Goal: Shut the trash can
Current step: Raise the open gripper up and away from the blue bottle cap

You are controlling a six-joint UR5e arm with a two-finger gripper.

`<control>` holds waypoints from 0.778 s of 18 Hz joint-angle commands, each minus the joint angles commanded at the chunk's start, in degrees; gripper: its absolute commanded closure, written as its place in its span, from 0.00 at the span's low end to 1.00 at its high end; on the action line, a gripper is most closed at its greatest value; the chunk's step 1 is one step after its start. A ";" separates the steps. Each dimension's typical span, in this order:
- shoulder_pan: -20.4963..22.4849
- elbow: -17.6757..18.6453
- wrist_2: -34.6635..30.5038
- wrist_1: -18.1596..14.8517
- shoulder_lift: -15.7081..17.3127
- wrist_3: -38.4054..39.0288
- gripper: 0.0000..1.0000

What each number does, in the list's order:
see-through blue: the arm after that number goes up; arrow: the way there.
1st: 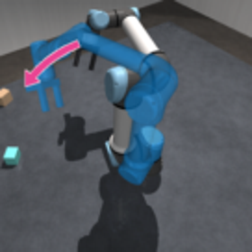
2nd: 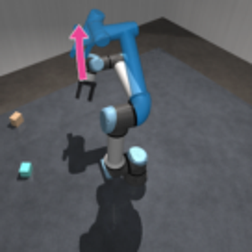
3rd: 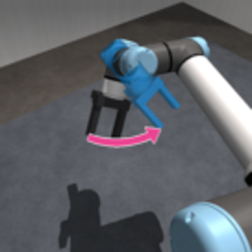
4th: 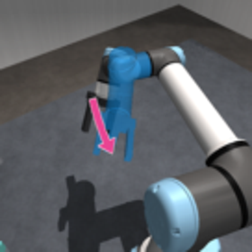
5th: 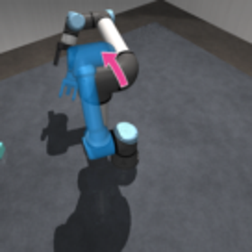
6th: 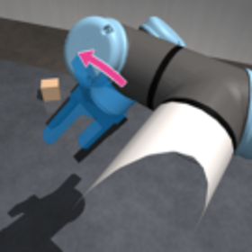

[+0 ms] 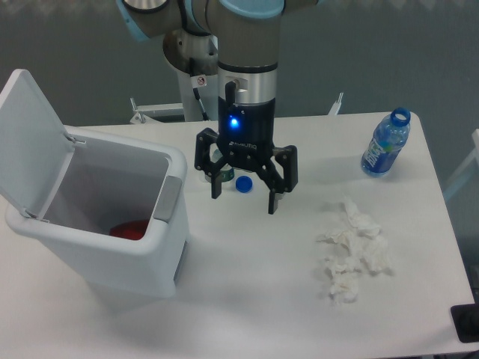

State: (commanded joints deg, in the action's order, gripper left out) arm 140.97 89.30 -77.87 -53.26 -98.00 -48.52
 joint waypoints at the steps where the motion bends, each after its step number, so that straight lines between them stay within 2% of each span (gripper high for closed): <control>1: -0.17 0.00 -0.09 0.09 0.09 0.09 0.00; 12: 0.97 1.14 2.99 0.18 1.05 -0.62 0.00; 14: 0.88 0.44 3.25 0.18 1.75 1.91 0.00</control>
State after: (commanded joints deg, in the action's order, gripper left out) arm 141.86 89.74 -74.62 -53.09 -96.25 -46.60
